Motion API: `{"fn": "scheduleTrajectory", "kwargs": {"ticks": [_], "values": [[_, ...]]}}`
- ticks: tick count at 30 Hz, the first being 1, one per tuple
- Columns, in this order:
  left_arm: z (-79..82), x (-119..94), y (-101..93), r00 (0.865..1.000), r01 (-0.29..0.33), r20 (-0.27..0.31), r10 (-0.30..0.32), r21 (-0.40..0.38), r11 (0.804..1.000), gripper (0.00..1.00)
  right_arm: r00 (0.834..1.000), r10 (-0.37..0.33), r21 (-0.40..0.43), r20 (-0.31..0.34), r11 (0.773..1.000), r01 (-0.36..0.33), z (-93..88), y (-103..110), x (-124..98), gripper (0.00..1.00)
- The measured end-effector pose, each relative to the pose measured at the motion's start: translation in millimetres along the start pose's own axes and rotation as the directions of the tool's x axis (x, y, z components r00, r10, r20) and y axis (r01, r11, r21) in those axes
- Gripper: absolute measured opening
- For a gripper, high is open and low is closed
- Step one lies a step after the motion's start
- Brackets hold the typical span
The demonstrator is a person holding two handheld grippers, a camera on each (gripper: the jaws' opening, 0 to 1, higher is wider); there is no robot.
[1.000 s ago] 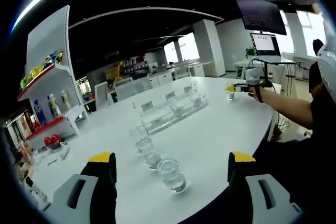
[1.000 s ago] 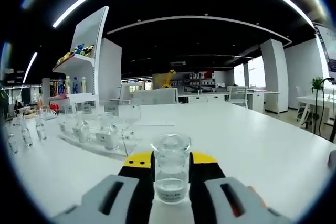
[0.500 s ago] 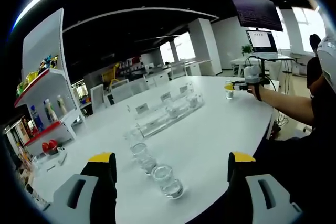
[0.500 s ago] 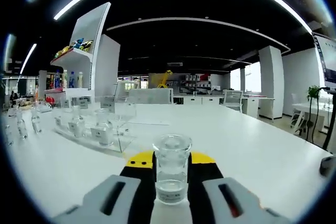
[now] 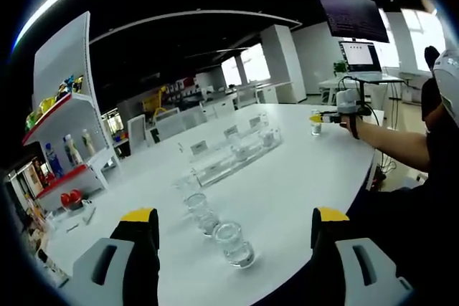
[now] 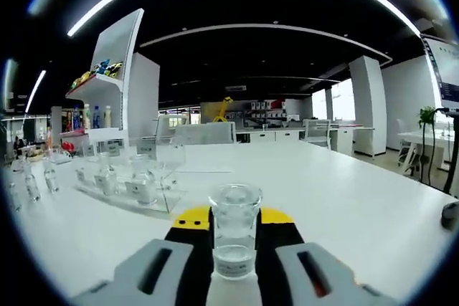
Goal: Identify the label on the chemical reagent bottle, grasp the chemical reagent bottle, and place it in the designated position on the reagent rack
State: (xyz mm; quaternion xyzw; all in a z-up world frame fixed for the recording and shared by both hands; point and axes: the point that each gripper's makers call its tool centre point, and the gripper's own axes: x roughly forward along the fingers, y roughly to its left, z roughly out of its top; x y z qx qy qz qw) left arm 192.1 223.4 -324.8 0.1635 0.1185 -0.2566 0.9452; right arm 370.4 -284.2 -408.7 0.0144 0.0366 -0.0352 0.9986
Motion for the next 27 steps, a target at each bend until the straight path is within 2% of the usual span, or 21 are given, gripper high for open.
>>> {"fn": "scheduleTrajectory", "kwargs": {"ticks": [15, 22, 27], "values": [[-0.3, -2.3, 1.3, 1.000, -0.007, 0.003, 0.007, -0.003, 1.000, 0.87, 1.000, 0.004, 0.023, -0.013, 1.000, -0.004, -0.4, 0.0, -5.1, 0.18], [0.1, -4.7, 4.4, 1.000, -0.018, 0.007, 0.019, -0.008, 1.000, 0.87, 1.000, 0.015, 0.031, -0.005, 0.999, -0.014, 7.6, 6.4, -13.8, 0.18], [0.1, -4.4, 3.5, 1.000, -0.020, 0.006, 0.020, -0.005, 1.000, 0.87, 0.999, 0.035, 0.030, 0.014, 0.999, -0.035, 21.5, 12.0, -19.7, 0.18]]}}
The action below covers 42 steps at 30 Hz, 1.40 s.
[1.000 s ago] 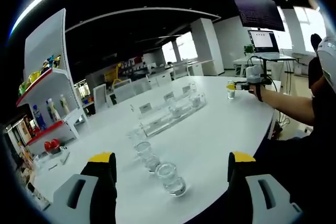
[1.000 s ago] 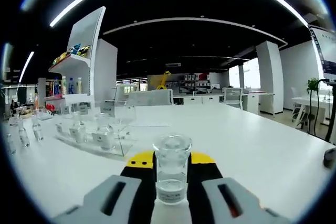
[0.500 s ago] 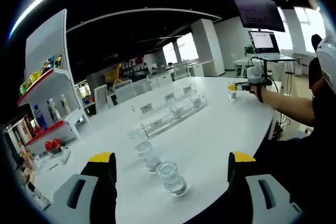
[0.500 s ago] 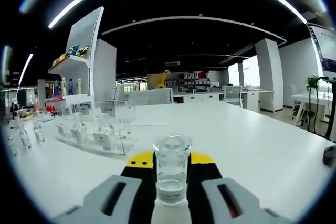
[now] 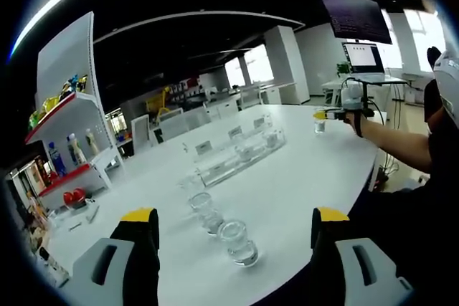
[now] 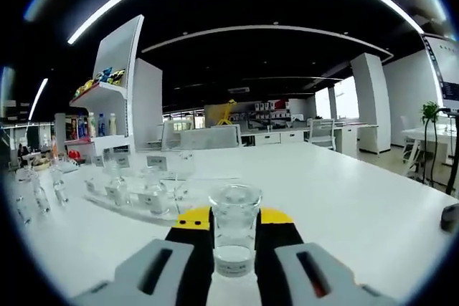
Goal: Identify the label on the chemical reagent bottle, grasp the chemical reagent bottle, and place it in the designated position on the reagent rack
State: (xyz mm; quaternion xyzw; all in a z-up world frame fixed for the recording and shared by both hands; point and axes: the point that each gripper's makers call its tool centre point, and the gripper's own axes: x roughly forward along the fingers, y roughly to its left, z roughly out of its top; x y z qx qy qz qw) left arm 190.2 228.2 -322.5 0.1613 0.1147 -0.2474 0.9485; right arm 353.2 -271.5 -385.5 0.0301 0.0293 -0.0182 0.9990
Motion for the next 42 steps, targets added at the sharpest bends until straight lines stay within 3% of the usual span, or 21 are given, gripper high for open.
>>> {"fn": "scheduleTrajectory", "kwargs": {"ticks": [14, 23, 31, 35, 42], "values": [[0.3, -2.3, -3.2, 1.000, 0.004, 0.001, -0.004, 0.003, 1.000, 0.87, 0.999, 0.041, 0.013, 0.023, 0.999, -0.041, 33.9, 21.1, -18.7, 0.18], [0.2, -4.6, -0.2, 1.000, -0.007, 0.013, 0.007, -0.003, 1.000, 0.87, 0.996, 0.079, 0.024, 0.033, 0.996, -0.080, 55.8, 45.9, -21.8, 0.17], [-7.5, -8.7, 5.4, 1.000, -0.014, 0.005, 0.014, -0.025, 1.000, 0.87, 0.990, 0.137, 0.019, 0.034, 0.990, -0.138, 74.5, 68.3, 0.7, 0.17], [-12.5, -6.7, 5.9, 1.000, -0.013, -0.008, 0.013, -0.014, 1.000, 0.87, 0.984, 0.169, 0.028, 0.047, 0.985, -0.171, 91.2, 82.2, 18.6, 0.17], [-17.0, -6.6, 11.4, 1.000, -0.016, -0.008, 0.016, -0.025, 1.000, 0.87, 0.979, 0.203, 0.009, 0.034, 0.979, -0.203, 103.2, 105.2, 47.9, 0.17]]}}
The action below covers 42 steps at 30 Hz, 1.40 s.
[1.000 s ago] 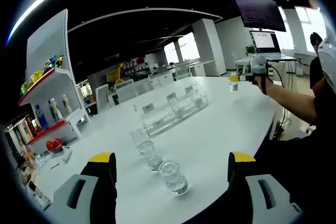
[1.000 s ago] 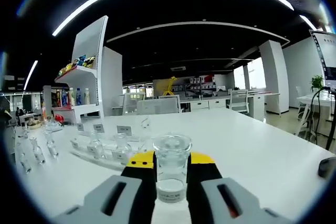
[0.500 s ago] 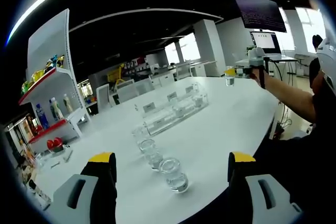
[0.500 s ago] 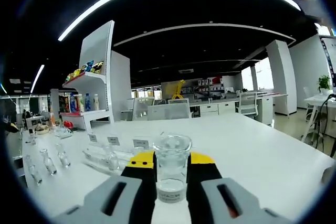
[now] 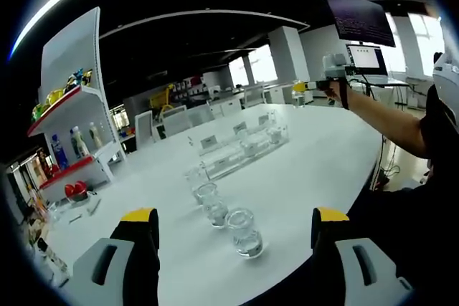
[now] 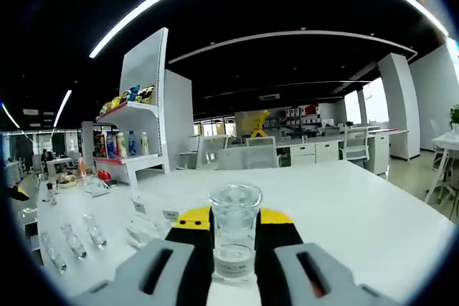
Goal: Identify the label on the chemical reagent bottle, grasp the chemical reagent bottle, and place it in the designated position on the reagent rack
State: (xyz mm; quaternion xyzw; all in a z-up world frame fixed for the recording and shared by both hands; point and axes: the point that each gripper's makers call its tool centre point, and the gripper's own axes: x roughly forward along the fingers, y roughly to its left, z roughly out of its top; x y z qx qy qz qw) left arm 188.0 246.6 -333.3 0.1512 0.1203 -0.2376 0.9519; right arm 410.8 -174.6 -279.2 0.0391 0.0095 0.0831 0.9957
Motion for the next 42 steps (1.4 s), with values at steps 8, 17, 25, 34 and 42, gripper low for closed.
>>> {"fn": "scheduleTrajectory", "kwargs": {"ticks": [8, 17, 25, 34, 42], "values": [[0.2, 3.5, 9.9, 1.000, -0.006, 0.002, 0.006, -0.004, 1.000, 0.87, 0.999, 0.037, -0.017, -0.006, 0.999, -0.037, 6.4, 18.5, 35.2, 0.17], [-0.2, 6.1, 24.0, 1.000, -0.025, -0.011, 0.025, 0.006, 1.000, 0.87, 0.998, 0.064, -0.017, -0.025, 0.998, -0.064, 6.6, 33.0, 74.6, 0.17], [1.8, 6.5, 33.5, 0.999, -0.042, -0.013, 0.042, 0.007, 0.999, 0.87, 0.997, 0.065, -0.037, -0.035, 0.997, -0.066, 8.4, 39.1, 111.5, 0.17], [-3.4, 8.8, 36.3, 0.999, -0.049, -0.022, 0.049, -0.004, 0.999, 0.87, 0.997, 0.059, 0.005, -0.046, 0.998, -0.059, 0.9, 30.6, 134.8, 0.17], [-6.0, 11.1, 38.5, 0.998, -0.058, -0.031, 0.058, -0.009, 0.998, 0.87, 0.998, 0.050, -0.026, -0.041, 0.998, -0.051, -4.5, 32.0, 146.3, 0.17]]}}
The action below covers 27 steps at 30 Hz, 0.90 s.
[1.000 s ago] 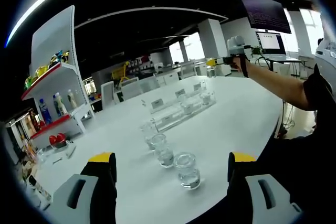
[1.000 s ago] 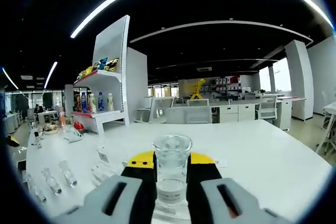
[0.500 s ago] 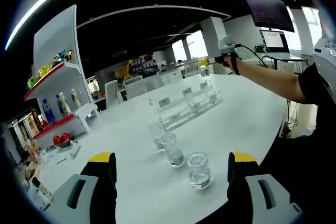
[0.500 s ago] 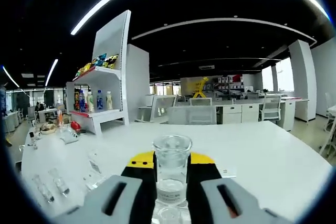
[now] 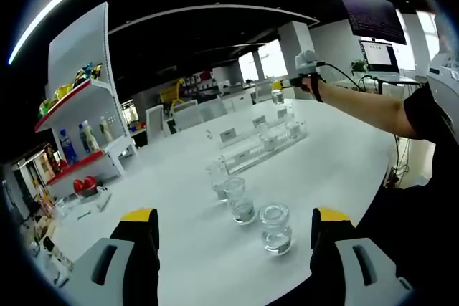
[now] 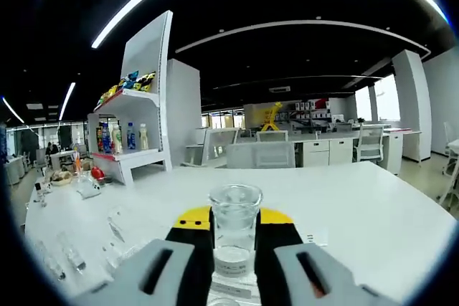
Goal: Identify the label on the chemical reagent bottle, grasp the chemical reagent bottle, and place it in the designated position on the reagent rack
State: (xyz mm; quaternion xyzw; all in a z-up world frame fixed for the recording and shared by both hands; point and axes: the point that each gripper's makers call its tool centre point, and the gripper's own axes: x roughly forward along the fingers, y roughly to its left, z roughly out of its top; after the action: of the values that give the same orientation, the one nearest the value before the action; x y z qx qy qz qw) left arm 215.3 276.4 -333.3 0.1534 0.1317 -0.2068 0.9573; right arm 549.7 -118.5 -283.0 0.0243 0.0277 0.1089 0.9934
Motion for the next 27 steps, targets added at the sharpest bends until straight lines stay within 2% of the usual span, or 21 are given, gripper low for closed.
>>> {"fn": "scheduleTrajectory", "kwargs": {"ticks": [3, 7, 13, 17, 22, 27], "values": [[-1.6, 0.9, 0.8, 1.000, -0.002, -0.005, 0.002, -0.001, 1.000, 0.87, 0.999, -0.021, -0.035, 0.039, 0.999, 0.022, -1.4, -0.7, 2.0, 0.17], [-2.5, 1.2, 3.9, 1.000, -0.017, -0.002, 0.017, -0.011, 1.000, 0.87, 0.998, -0.028, -0.039, 0.048, 0.999, 0.030, -7.6, -1.5, 5.9, 0.17], [-2.8, 3.2, 6.1, 1.000, -0.016, -0.005, 0.016, -0.021, 1.000, 0.87, 0.999, -0.025, -0.030, 0.032, 0.999, 0.026, -17.5, 0.3, 11.6, 0.17], [-2.0, 8.1, 6.8, 1.000, -0.020, -0.001, 0.020, -0.019, 1.000, 0.87, 0.999, -0.034, -0.082, 0.009, 0.996, 0.034, -25.6, 1.6, 10.5, 0.17], [-3.8, 16.3, -7.6, 0.999, 0.036, 0.004, -0.036, -0.038, 0.999, 0.87, 0.999, -0.036, -0.082, -0.006, 0.996, 0.035, -32.5, 0.9, 9.6, 0.17], [-4.3, 18.2, -5.1, 1.000, 0.018, -0.001, -0.018, -0.020, 1.000, 0.87, 0.999, -0.039, -0.073, -0.017, 0.997, 0.038, -39.0, 1.3, 10.6, 0.17]]}}
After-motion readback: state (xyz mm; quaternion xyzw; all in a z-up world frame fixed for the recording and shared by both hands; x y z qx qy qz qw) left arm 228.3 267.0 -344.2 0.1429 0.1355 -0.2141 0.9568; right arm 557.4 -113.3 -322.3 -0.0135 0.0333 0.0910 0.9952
